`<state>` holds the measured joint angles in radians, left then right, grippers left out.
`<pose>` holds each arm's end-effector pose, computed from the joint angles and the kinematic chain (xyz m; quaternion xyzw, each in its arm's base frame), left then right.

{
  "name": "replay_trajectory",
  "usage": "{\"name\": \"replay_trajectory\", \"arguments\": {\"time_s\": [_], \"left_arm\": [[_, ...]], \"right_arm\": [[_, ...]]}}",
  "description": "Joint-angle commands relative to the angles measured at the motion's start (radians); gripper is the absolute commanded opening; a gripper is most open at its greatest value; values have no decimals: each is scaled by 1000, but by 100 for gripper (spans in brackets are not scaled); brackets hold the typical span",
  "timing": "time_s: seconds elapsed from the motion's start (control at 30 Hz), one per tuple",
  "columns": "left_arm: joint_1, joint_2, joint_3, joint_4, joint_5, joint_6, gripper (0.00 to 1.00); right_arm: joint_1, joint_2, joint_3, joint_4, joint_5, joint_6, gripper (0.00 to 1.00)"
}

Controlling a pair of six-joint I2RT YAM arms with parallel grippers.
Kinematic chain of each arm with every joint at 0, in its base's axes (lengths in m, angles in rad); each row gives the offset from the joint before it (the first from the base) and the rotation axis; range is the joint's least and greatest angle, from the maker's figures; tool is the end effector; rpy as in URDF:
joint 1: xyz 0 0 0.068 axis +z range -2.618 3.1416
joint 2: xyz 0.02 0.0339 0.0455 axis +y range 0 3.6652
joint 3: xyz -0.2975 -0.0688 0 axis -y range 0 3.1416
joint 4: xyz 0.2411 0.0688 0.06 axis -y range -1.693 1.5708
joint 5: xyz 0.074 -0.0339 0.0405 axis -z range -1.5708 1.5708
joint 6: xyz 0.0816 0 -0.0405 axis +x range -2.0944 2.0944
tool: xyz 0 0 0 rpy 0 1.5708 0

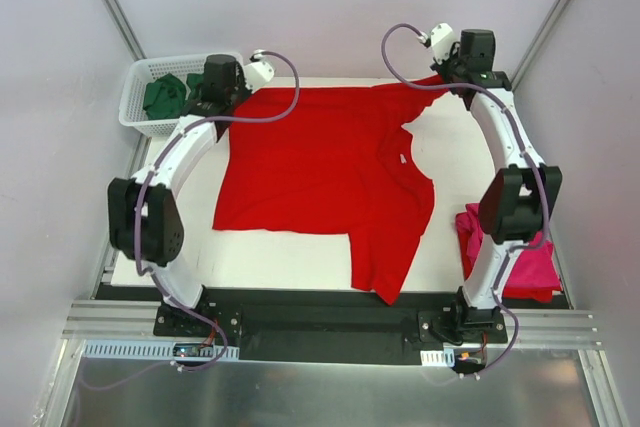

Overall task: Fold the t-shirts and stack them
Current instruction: Flatten out the tshirt

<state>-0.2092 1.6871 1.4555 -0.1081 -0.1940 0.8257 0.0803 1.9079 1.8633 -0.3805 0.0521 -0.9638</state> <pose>0.4417 -0.0777 0.3607 0.3534 0.7339 0.2497 0.5236 0.5023 0.0362 0.3793 -0.4067 0.7352 -0.2514 0.4805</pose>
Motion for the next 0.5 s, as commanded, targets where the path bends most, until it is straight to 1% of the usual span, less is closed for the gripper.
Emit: {"name": "replay_trajectory", "arguments": {"time_s": [0.0,0.1,0.17,0.27,0.33,0.37,0.4,0.43,0.47], "left_arm": [[17,112,150,33,-81,-16,0],[17,189,238,42,-108,-10,0],[17,218,294,56,-145,-11,0],[17,249,322,105,-192,-10,0],[17,244,310,183,-220,1,0],[17,237,280,258,-232,13,0],[16,226,264,299,-266,44,0],[14,220,243,347,-284,64,0],[11,215,199,416,-312,90,0]], "right_arm": [[12,92,151,74,94,-27,1],[22,186,244,112,127,-52,1],[33,233,261,188,146,-88,1],[52,267,260,340,166,-143,1],[64,284,275,438,180,-165,1],[67,296,275,475,178,-177,1],[70,301,272,523,180,-199,1],[75,307,261,625,184,-210,1],[79,313,258,672,183,-223,1]]}}
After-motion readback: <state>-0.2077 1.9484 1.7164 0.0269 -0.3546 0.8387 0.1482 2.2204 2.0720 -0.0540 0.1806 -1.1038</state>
